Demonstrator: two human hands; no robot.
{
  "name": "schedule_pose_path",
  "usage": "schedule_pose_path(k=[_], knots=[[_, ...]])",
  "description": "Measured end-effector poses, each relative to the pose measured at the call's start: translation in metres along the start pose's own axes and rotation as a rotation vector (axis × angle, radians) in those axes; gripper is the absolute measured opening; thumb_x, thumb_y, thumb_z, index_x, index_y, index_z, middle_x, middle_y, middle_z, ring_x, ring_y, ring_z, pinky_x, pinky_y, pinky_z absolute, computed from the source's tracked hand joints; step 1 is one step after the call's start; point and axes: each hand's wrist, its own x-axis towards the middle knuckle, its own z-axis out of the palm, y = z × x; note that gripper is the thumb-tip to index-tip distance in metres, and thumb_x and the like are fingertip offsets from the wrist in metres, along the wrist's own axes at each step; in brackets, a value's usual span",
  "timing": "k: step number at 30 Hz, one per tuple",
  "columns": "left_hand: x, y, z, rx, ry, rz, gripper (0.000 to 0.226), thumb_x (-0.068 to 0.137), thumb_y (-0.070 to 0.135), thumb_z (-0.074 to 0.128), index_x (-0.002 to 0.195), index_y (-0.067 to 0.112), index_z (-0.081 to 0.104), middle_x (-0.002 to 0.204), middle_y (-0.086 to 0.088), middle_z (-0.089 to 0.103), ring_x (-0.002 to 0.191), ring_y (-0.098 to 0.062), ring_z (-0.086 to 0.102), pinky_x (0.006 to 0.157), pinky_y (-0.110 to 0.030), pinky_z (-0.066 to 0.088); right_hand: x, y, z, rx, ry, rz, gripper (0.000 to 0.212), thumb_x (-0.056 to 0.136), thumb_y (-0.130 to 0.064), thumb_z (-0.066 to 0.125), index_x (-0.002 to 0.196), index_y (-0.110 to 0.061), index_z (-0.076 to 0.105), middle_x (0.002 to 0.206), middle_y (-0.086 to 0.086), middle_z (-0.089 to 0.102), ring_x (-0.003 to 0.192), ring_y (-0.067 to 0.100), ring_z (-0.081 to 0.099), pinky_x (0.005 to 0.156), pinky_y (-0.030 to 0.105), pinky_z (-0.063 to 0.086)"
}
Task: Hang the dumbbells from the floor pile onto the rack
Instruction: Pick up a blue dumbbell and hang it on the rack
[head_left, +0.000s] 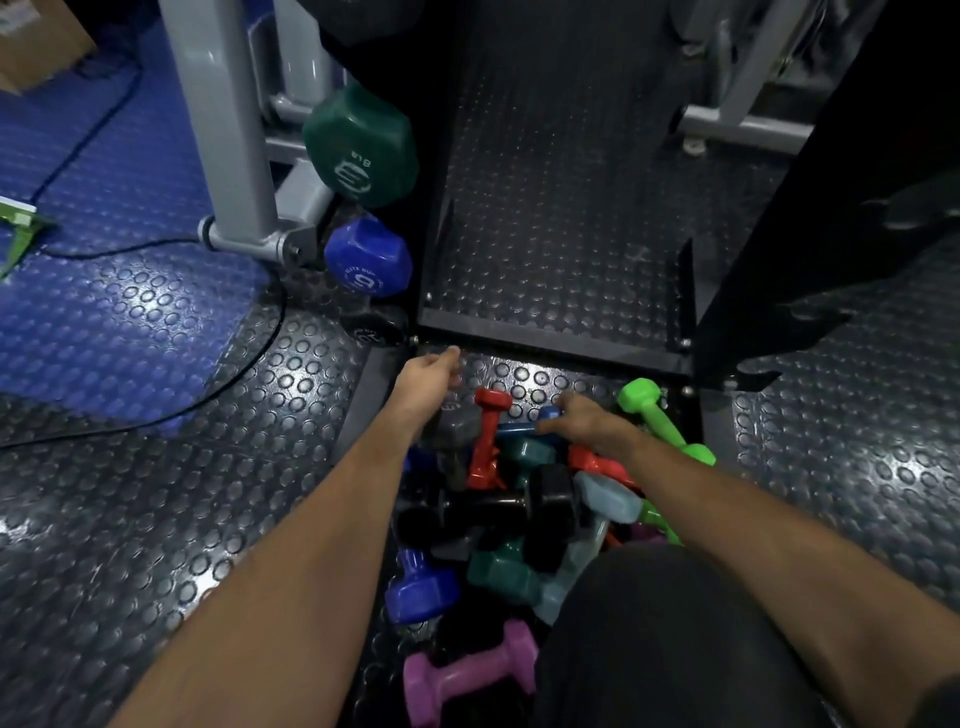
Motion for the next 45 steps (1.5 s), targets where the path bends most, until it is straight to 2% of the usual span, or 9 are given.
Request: schedule_pose_path(k=[6, 10, 14, 16, 20, 25, 31, 39, 45], knots=[[-0.006, -0.004, -0.013, 0.119, -0.077, -0.012, 0.036, 0.097, 0.053, 0.064, 0.104, 0.018, 0.07, 0.103, -0.003, 0.074, 0.104, -0.018, 0.069, 0.083, -0.029, 0.049, 0.002, 0.001, -0.003, 0.116, -0.029, -0.054, 0.048, 0.072, -0.019, 0.087, 0.1, -0.015, 0.049, 0.095, 0.01, 0.058, 0.085, 0.021, 0.052, 0.07, 0.035, 0.046], [-0.019, 0.009, -0.011, 0.288, -0.18, -0.009, 0.054, 0.079, 0.066, 0.076, 0.11, 0.022, 0.071, 0.107, 0.004, 0.071, 0.1, -0.011, 0.065, 0.071, -0.025, 0.043, 0.0, 0.003, -0.004, 0.087, 0.03, -0.064, 0.069, 0.046, -0.045, 0.082, 0.102, -0.018, 0.05, 0.098, 0.012, 0.066, 0.086, 0.025, 0.059, 0.078, 0.047, 0.055], [-0.02, 0.008, -0.005, 0.552, -0.299, -0.064, 0.046, 0.069, 0.06, 0.088, 0.095, 0.029, 0.067, 0.105, 0.009, 0.067, 0.091, -0.006, 0.061, 0.067, -0.025, 0.045, -0.016, -0.011, -0.012, 0.01, 0.034, -0.192, 0.062, 0.064, -0.025, 0.088, 0.108, -0.015, 0.046, 0.089, 0.007, 0.064, 0.077, 0.021, 0.057, 0.069, 0.039, 0.051], [-0.021, 0.003, -0.004, 0.594, -0.302, -0.074, 0.053, 0.065, 0.053, 0.094, 0.099, 0.027, 0.063, 0.107, 0.009, 0.066, 0.095, -0.009, 0.063, 0.076, -0.026, 0.051, -0.018, -0.017, -0.015, -0.037, 0.038, -0.243, 0.06, 0.067, -0.026, 0.088, 0.108, -0.019, 0.045, 0.088, 0.006, 0.066, 0.074, 0.02, 0.058, 0.068, 0.039, 0.05], [-0.019, -0.007, 0.0, 0.729, -0.184, 0.001, 0.108, 0.042, 0.065, 0.093, 0.133, 0.021, 0.057, 0.13, -0.002, 0.061, 0.115, -0.022, 0.061, 0.103, -0.038, 0.054, -0.027, -0.032, -0.019, -0.167, 0.101, -0.31, 0.06, 0.067, -0.043, 0.086, 0.107, -0.018, 0.05, 0.089, -0.001, 0.064, 0.079, 0.018, 0.06, 0.067, 0.036, 0.048], [-0.019, -0.008, 0.002, 0.736, -0.147, 0.072, 0.069, 0.061, 0.048, 0.091, 0.119, 0.018, 0.067, 0.108, 0.0, 0.071, 0.097, -0.019, 0.067, 0.09, -0.033, 0.057, -0.037, -0.041, -0.024, -0.249, 0.131, -0.359, 0.057, 0.066, -0.049, 0.086, 0.097, -0.015, 0.053, 0.077, -0.003, 0.062, 0.07, 0.017, 0.059, 0.054, 0.03, 0.038], [-0.021, -0.01, 0.001, 0.714, -0.125, 0.078, 0.062, 0.064, 0.048, 0.088, 0.116, 0.027, 0.064, 0.092, 0.01, 0.065, 0.088, -0.015, 0.063, 0.07, -0.025, 0.045, -0.057, -0.049, -0.014, -0.275, 0.238, -0.299, 0.058, 0.055, -0.06, 0.078, 0.092, -0.023, 0.053, 0.084, -0.004, 0.065, 0.08, 0.022, 0.061, 0.063, 0.034, 0.046], [-0.017, -0.012, -0.004, 0.714, -0.217, 0.096, 0.083, 0.059, 0.052, 0.085, 0.136, 0.035, 0.061, 0.102, 0.008, 0.071, 0.096, -0.015, 0.068, 0.083, -0.028, 0.054, -0.074, -0.063, -0.014, -0.27, 0.313, -0.247, 0.056, 0.061, -0.056, 0.08, 0.096, -0.023, 0.051, 0.088, -0.004, 0.061, 0.085, 0.023, 0.058, 0.066, 0.031, 0.041], [-0.017, -0.005, -0.006, 0.56, -0.375, 0.036, 0.059, 0.067, 0.015, 0.09, 0.116, 0.043, 0.072, 0.088, 0.011, 0.077, 0.075, -0.004, 0.074, 0.069, -0.022, 0.06, -0.079, -0.067, -0.081, -0.26, 0.34, -0.208, 0.051, 0.065, -0.053, 0.083, 0.087, -0.02, 0.053, 0.082, -0.002, 0.065, 0.078, 0.019, 0.063, 0.058, 0.032, 0.046]])
